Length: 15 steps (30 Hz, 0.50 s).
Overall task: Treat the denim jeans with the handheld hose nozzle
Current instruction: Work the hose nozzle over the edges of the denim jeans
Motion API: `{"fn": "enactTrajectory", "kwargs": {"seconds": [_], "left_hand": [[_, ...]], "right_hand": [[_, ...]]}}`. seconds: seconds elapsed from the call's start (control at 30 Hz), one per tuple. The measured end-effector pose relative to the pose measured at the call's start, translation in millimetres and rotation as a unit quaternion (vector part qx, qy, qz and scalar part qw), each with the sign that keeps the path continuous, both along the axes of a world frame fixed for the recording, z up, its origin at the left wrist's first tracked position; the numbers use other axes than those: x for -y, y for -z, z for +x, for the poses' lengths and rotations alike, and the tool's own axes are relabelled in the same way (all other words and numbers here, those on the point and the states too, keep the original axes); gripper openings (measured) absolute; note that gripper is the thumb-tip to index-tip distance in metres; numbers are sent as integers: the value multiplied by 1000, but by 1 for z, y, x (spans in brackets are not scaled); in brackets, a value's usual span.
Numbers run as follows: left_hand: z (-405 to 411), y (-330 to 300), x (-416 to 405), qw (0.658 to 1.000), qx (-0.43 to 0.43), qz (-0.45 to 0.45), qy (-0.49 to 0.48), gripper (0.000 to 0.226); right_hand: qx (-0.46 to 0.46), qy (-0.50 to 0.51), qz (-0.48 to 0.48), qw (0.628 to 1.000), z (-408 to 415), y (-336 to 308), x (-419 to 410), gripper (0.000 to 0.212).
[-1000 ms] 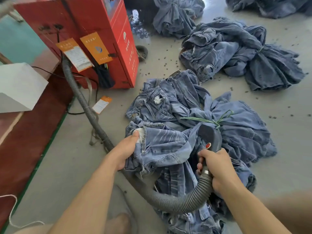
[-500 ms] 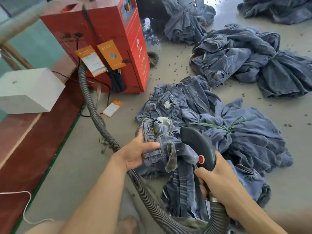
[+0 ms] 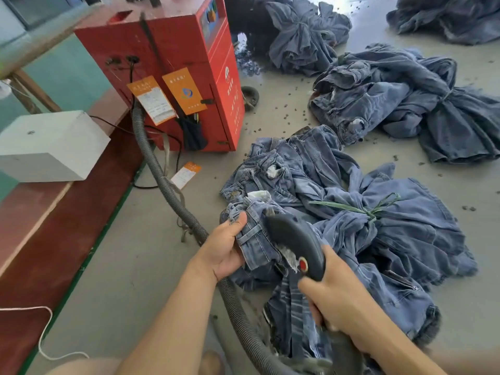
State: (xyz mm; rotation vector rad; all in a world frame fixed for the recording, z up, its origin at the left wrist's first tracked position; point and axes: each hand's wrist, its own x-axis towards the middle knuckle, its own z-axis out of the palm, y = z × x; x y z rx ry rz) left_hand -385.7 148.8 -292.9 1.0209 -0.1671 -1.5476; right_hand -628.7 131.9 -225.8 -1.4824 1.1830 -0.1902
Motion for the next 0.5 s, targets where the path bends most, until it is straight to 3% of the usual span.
{"fn": "enactTrajectory", "kwargs": {"seconds": [0.17,0.23,0.37,0.5], "left_hand": [[6,-3,-8,999,-24,-5,28,54],[9,-4,-5,998,-49,-8,27,60],[5,-4,4,997,-77,-19,26,67],[5,-3,-1,994,-83,-23,60,73]], "right_hand": [[27,133,-63,989,1,-8,27,23],[14,99,-63,993,-10,-16,16,25],[-79,-61,-84,991,-1,-10,-19,28],[-69,-37,-101,992,22,1,-8,24]]}}
